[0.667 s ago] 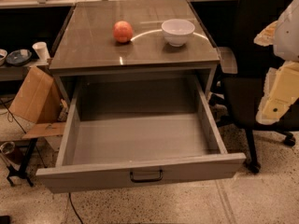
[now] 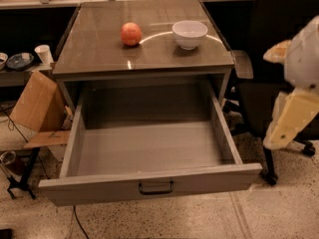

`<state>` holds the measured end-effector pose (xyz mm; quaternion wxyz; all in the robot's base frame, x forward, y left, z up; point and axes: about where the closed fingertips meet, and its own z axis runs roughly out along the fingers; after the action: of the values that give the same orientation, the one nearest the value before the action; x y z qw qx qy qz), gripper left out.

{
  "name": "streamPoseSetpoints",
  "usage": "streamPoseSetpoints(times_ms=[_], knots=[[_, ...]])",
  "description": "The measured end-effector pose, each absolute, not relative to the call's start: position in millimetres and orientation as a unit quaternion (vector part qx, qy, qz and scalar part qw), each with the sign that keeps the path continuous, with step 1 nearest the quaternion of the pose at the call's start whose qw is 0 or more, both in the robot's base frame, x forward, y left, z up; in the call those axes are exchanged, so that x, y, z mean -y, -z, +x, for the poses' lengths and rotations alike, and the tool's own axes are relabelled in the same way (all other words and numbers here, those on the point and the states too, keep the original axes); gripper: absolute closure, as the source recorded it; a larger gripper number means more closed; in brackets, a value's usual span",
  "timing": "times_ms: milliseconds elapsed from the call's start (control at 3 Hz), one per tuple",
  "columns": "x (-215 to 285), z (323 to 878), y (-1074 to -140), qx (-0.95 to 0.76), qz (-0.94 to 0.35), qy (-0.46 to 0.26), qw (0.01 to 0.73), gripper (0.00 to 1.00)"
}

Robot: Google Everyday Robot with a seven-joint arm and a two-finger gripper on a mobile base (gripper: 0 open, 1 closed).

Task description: Close top drawer

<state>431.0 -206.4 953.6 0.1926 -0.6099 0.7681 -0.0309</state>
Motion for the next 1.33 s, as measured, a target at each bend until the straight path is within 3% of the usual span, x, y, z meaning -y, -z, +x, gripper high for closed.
streamPoseSetpoints(times_ms=[667,1333], knots=[[189,407,-833,-0.747,-0.623,-0.045,0.230,0.00],[229,369,-729,-0.759,-0.595,-0.117,0.237,0.50]])
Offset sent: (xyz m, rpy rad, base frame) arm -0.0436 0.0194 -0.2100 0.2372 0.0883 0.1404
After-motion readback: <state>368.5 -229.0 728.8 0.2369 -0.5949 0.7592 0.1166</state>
